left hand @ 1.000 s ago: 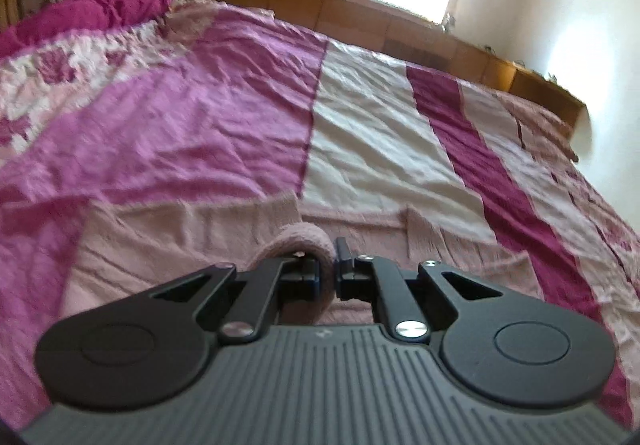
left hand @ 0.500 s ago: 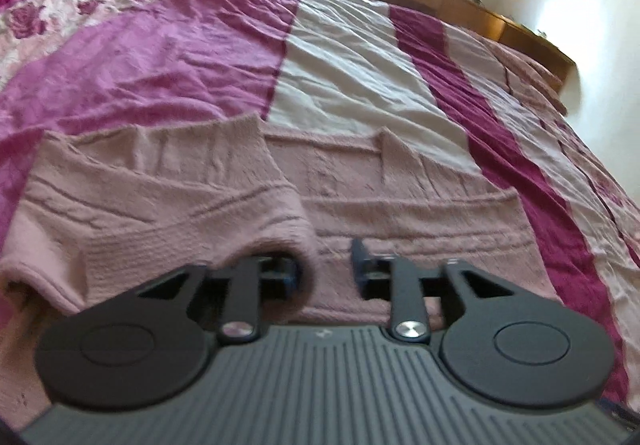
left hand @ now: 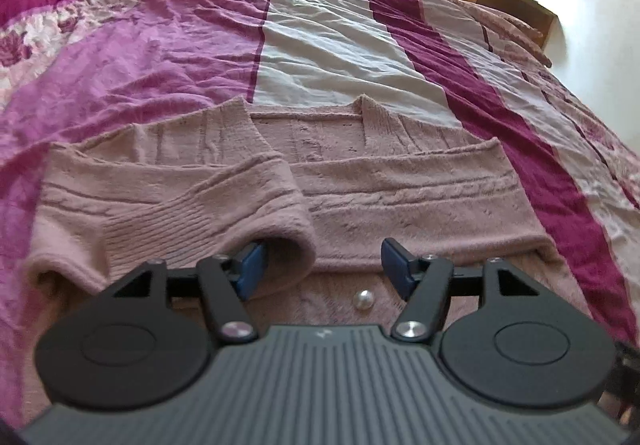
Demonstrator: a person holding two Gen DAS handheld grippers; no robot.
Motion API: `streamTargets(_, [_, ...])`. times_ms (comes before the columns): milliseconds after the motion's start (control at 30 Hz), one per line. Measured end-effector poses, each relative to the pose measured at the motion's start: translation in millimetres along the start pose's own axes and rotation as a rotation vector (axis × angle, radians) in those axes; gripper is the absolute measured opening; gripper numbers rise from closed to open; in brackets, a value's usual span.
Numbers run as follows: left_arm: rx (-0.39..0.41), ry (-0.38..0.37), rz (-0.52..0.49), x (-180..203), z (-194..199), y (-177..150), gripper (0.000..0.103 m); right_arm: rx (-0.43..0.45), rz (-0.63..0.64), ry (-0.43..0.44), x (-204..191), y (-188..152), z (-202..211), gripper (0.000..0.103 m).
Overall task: Fold small clothes
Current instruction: 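Grasp the other sleeve cuff with the right gripper and lift it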
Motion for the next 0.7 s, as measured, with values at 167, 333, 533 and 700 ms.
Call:
streamTargets(167, [0.011,0.032,0.035,-24,22,-9,0.064,-0.011,0.014,0.004,-6,-1,0,0.074])
streamTargets(333, [0.025,0.076,0.097,-59,47,-21,0.064,-0.021,0.052,0.032,-26,3,0,0.074])
streamTargets(533, [0.022,0.196,0.1,-104,70,-39,0.064,-0.059,0.13,0.089,-69,9,-9,0.074])
streamTargets(700, [0.019,0.251,0.145,-134,75,-54,0.064,-0.102,0.197,0.127,-110,10,-28,0.074])
Point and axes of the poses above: each gripper's, at about its wrist camera, not at the fingertips, and z roughly against the way its jaws point, x to its right, y to its top, the point moved 10 cm from there along -z, roughly the way its jaws point, and after that the axes turned 11 degrees about -z, right-handed, at the moved point
